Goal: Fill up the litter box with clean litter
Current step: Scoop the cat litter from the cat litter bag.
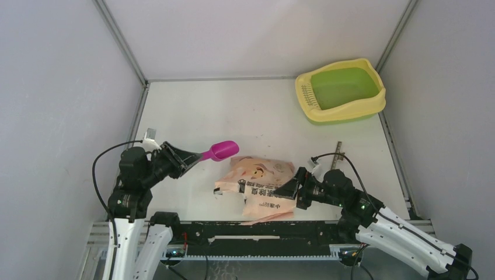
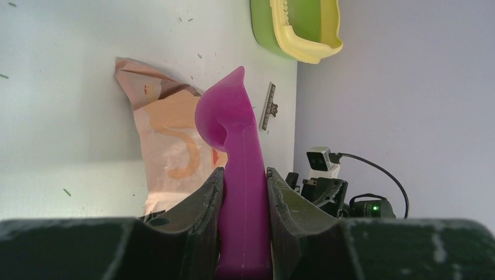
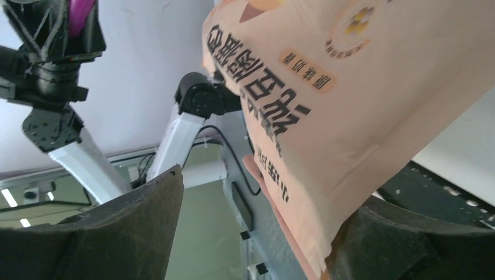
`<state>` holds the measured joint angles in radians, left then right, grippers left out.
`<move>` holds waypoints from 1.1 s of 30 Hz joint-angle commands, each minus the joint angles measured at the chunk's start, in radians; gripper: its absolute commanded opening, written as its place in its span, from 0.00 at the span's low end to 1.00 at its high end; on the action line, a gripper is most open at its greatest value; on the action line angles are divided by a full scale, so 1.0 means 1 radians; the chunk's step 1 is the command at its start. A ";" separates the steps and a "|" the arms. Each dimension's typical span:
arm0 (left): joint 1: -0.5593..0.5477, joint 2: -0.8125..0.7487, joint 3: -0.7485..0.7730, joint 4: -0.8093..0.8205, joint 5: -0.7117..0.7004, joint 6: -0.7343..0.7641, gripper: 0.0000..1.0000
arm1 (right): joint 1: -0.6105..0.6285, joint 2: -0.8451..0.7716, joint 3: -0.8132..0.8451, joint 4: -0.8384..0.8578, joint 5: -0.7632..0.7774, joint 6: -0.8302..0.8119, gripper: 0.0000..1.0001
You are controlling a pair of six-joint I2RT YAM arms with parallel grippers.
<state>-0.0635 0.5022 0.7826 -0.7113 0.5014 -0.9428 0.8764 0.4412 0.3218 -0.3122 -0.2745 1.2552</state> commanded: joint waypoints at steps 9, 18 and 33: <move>-0.004 -0.021 0.041 0.069 0.031 -0.014 0.00 | -0.001 0.196 0.126 0.128 -0.183 0.070 0.37; -0.005 -0.013 0.192 0.017 -0.018 -0.001 0.00 | -0.343 0.316 0.284 0.083 -0.425 0.014 0.00; -0.004 0.221 0.573 0.051 -0.054 0.033 0.00 | -0.648 0.945 0.953 0.281 -0.734 -0.061 0.00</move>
<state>-0.0635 0.6895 1.2339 -0.7132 0.4622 -0.9405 0.2516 1.3464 1.1446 -0.2165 -0.9279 1.1965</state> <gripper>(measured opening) 0.328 0.006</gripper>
